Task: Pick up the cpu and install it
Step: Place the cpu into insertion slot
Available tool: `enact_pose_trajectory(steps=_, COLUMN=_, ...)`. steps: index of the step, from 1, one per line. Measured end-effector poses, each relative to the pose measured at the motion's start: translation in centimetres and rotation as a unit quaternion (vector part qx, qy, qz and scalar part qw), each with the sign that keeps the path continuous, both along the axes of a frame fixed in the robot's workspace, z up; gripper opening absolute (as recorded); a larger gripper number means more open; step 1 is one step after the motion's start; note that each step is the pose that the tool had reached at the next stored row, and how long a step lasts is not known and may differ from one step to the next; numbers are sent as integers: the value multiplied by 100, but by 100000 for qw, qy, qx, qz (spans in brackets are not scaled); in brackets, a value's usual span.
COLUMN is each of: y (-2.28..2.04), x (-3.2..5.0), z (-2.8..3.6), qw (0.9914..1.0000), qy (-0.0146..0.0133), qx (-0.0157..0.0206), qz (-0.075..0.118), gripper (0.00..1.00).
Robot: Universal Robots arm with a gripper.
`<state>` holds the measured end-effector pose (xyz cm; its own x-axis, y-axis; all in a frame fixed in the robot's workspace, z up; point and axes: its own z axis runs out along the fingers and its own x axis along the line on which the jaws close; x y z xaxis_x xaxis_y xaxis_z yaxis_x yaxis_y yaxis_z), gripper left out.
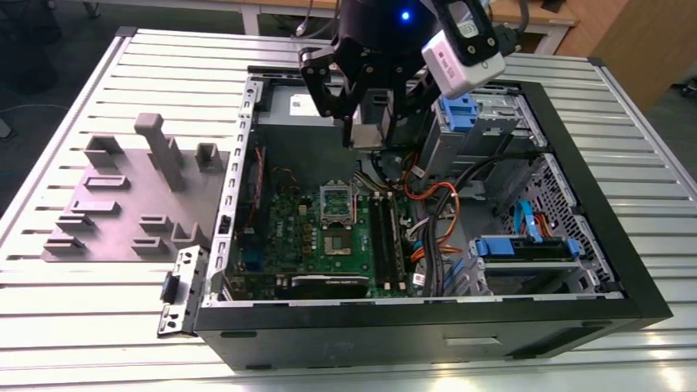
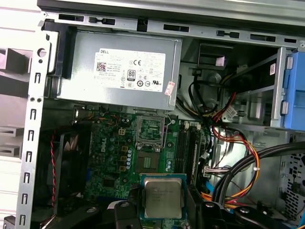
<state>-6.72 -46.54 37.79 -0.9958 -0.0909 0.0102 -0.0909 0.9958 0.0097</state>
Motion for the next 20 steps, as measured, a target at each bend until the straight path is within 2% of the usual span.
enact_pose_trajectory(steps=14, y=-4, x=0, z=-14, qw=99999, qy=-6, qx=7, qz=-421, gripper=47)
enact_pose_trajectory(steps=20, y=-29, x=-2, z=-27, qw=99999, qy=-6, qx=8, qz=-426, gripper=47)
